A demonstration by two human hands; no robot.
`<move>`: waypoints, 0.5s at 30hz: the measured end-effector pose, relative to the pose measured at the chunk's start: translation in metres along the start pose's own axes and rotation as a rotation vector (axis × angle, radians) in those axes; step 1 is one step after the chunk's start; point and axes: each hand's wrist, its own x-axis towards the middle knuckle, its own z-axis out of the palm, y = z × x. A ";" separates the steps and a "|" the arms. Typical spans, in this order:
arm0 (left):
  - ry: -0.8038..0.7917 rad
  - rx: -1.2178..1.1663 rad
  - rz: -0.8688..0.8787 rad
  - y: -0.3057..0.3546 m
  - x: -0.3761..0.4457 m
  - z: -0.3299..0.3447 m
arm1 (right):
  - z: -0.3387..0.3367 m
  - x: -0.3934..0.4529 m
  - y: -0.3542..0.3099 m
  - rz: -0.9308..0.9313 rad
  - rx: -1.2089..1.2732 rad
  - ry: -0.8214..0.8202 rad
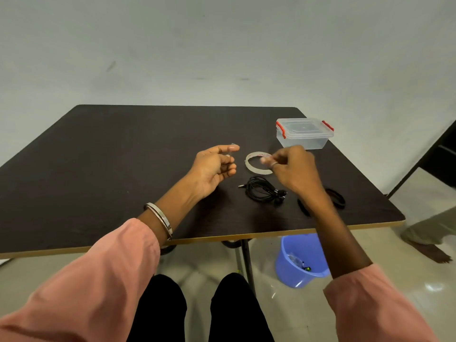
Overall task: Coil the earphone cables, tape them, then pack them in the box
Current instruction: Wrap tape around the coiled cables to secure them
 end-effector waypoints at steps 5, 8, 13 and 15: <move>-0.052 0.029 0.028 -0.001 -0.006 -0.001 | 0.040 0.009 -0.024 0.154 0.504 -0.207; -0.074 0.086 0.058 -0.003 -0.009 -0.001 | 0.048 0.018 -0.025 0.272 0.661 -0.242; -0.100 0.130 0.093 -0.004 -0.008 -0.005 | 0.053 0.025 -0.020 0.376 0.756 -0.242; -0.101 0.108 0.105 -0.004 -0.007 -0.004 | 0.050 0.028 -0.017 0.394 0.777 -0.253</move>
